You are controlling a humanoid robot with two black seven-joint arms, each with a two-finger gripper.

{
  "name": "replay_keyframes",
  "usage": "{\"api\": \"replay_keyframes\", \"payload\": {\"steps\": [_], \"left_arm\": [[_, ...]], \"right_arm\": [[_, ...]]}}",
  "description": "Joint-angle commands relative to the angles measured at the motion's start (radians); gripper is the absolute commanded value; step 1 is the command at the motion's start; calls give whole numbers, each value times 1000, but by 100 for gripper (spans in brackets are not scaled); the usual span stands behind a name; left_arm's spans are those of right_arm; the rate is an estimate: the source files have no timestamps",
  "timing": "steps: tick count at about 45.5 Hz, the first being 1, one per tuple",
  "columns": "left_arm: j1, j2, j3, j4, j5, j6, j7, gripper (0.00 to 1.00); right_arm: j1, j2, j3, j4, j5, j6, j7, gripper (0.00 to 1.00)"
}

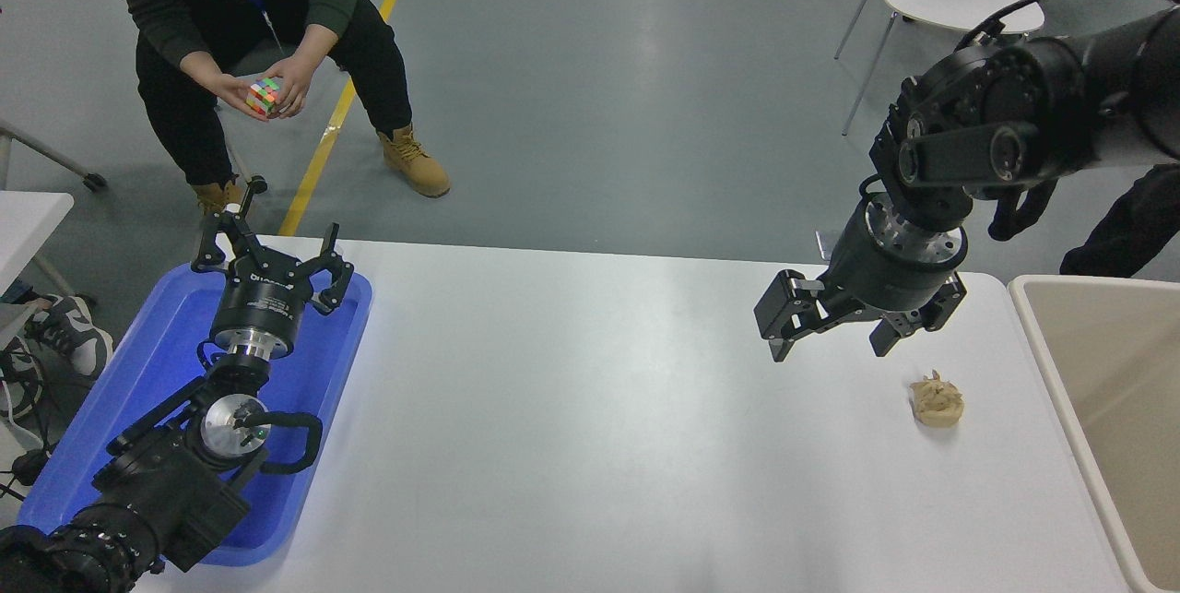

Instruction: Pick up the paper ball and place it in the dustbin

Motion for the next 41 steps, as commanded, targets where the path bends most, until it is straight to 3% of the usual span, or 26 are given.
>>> {"api": "replay_keyframes", "payload": {"steps": [1,23,41], "left_arm": [[0,0,0,0,1,0,0,100],[0,-1,0,0,2,0,2,100],[0,-1,0,0,2,0,2,100]], "right_arm": [[-4,4,1,-5,-4,-9,0,100],[-10,5,0,-5,-7,-31,2,100],[-123,-39,-13,-43,-130,-175,8,100]]}}
